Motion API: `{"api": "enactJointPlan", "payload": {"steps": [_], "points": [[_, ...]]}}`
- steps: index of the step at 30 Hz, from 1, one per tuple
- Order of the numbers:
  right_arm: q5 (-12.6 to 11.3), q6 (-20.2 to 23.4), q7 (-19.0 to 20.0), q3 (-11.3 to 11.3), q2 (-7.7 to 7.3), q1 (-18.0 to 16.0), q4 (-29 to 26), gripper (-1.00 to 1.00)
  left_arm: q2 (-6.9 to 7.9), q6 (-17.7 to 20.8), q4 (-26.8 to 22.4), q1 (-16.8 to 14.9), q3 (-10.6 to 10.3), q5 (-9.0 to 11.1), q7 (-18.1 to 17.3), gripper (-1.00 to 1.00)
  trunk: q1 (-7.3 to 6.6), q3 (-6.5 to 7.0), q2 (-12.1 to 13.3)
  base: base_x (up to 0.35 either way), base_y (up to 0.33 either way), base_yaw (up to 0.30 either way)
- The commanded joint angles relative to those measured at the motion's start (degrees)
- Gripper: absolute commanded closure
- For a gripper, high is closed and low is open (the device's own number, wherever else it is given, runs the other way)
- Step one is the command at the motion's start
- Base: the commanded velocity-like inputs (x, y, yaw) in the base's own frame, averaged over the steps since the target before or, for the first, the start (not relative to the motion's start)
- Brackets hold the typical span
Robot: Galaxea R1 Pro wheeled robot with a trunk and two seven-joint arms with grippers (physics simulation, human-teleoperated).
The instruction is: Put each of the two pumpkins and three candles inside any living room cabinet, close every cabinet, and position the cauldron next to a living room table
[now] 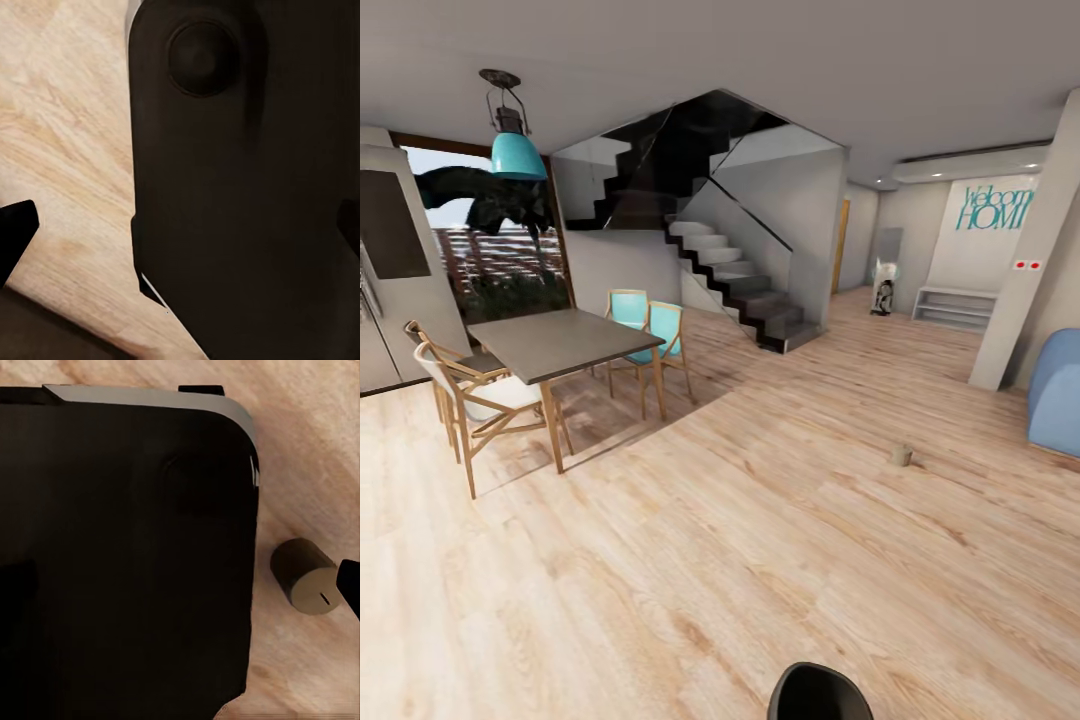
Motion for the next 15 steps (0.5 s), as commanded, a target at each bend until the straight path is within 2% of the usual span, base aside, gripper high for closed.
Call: {"api": "enactJointPlan", "payload": {"steps": [1,8,12,15], "points": [[0.01,-0.05,-0.04,-0.05,-0.02,-0.03,-0.09,-1.0,0.01,-0.11,-0.13,-0.01,0.03,-0.02,-0.04,-1.0,0.0,-0.05,-0.02,0.0,0.273,0.0],[0.02,-0.11,-0.01,-0.06,-0.24,-0.3,-2.62,-1.0,0.02,-0.83,-2.6,-0.27,0.08,0.06,0.25,-1.0,0.0,-0.05,-0.02,0.035,0.259,0.0],[0.09,0.12,0.15,-0.02,-0.4,-1.35,-7.24,-1.0,0.03,-0.33,-7.36,-0.91,0.19,0.22,0.03,-1.0,0.0,-0.05,-0.02,0.018,0.096,0.0],[0.09,0.43,0.22,0.0,-0.46,-1.91,-11.1,-1.0,-0.07,1.52,-10.94,-1.86,0.25,1.23,-0.02,-1.0,0.0,-0.05,-0.02,0.008,0.043,0.0]]}}
